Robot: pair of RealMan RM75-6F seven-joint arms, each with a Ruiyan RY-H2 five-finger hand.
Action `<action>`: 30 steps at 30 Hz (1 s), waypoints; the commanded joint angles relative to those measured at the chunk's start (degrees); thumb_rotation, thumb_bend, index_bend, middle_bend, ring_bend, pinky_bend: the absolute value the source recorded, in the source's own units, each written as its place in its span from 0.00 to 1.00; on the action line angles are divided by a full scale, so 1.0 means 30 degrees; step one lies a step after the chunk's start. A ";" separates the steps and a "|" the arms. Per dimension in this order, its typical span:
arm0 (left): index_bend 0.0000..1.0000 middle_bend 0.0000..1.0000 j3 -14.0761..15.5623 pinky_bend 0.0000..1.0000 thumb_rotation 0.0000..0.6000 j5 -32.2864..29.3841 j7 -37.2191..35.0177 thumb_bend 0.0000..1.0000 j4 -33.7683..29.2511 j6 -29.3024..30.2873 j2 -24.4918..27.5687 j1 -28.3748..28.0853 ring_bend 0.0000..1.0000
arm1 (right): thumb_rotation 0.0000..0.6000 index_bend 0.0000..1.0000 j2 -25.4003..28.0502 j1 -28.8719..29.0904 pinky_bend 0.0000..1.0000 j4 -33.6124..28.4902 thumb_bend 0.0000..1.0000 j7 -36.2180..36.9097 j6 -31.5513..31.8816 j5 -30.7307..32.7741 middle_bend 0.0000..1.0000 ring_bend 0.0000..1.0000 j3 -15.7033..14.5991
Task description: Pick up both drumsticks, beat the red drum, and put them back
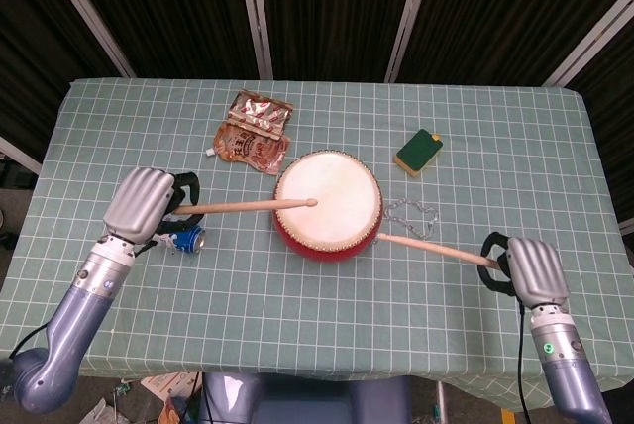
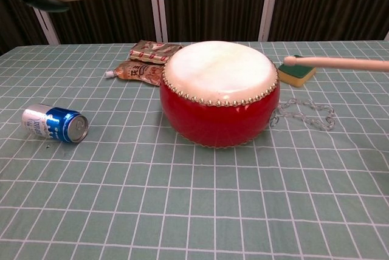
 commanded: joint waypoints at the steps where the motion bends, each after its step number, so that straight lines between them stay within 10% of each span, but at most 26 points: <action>1: 0.78 1.00 -0.0460 1.00 1.00 -0.0502 -0.0440 0.48 0.0356 -0.0577 0.0268 -0.0461 1.00 | 1.00 0.96 0.0706 0.1062 1.00 -0.0982 0.65 -0.0706 -0.0226 0.1660 1.00 1.00 0.1216; 21: 0.78 1.00 -0.1197 1.00 1.00 -0.0909 -0.2581 0.48 0.3380 -0.3453 0.0383 -0.2552 1.00 | 1.00 0.96 0.1288 0.9430 1.00 -0.1055 0.65 -0.6758 -0.3245 1.3497 1.00 1.00 0.3778; 30: 0.78 1.00 -0.0981 1.00 1.00 -0.0405 -0.3519 0.48 0.4138 -0.3626 0.0115 -0.2693 1.00 | 1.00 0.96 0.1346 1.0776 1.00 -0.0265 0.65 -0.6182 -0.3403 1.4889 1.00 1.00 0.4074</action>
